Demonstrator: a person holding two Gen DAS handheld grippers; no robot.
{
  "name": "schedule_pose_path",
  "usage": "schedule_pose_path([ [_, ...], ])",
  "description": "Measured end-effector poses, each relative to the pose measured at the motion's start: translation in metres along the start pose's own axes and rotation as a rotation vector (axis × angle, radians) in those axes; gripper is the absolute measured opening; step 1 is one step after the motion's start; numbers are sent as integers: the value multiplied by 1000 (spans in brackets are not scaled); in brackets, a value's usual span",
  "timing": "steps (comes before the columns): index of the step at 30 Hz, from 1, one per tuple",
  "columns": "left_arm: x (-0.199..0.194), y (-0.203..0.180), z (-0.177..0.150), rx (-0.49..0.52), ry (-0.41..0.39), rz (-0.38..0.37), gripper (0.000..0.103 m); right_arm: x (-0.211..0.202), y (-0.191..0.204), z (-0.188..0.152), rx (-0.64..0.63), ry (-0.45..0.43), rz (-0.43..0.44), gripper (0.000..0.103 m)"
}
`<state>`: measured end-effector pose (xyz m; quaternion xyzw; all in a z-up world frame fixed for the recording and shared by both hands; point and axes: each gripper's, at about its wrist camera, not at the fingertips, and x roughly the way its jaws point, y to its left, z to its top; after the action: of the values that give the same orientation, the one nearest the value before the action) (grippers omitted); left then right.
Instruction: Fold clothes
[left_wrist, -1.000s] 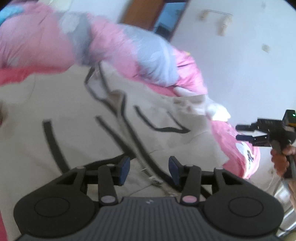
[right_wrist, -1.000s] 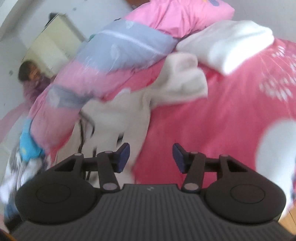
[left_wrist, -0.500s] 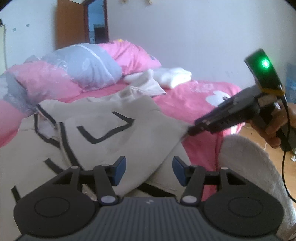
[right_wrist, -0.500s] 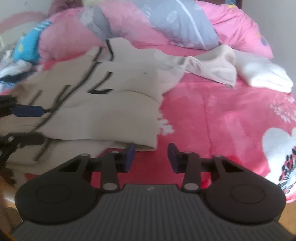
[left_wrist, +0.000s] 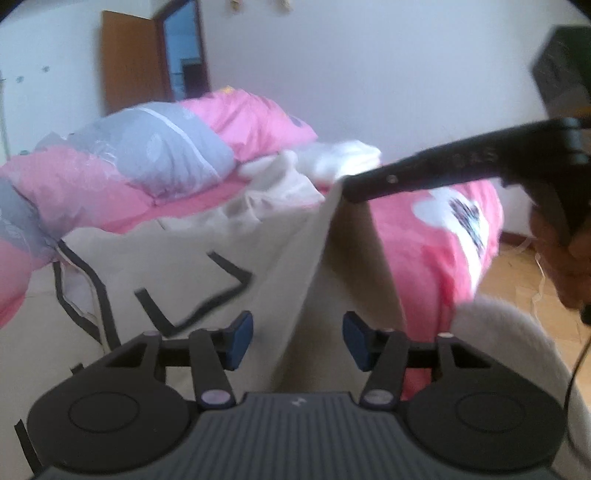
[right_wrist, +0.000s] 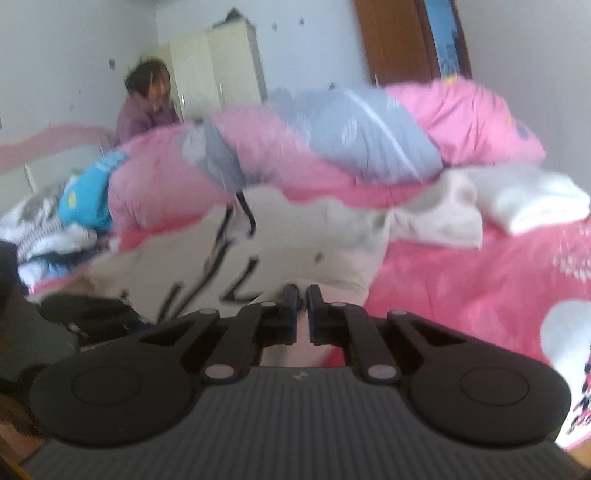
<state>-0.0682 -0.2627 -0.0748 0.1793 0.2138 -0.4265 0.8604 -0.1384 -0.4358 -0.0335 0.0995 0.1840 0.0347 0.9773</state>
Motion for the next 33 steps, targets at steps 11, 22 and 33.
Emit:
schedule_pose_path([
  [11,4,23,20,-157,-29,6,4,14,-6,-10,16,49,-94,22],
  [22,-14,25,18,-179,-73,-20,4,21,3,-40,-64,167,-207,1],
  [33,-8,2,-16,-177,10,-151,6,2,-25,-56,32,192,-270,1],
])
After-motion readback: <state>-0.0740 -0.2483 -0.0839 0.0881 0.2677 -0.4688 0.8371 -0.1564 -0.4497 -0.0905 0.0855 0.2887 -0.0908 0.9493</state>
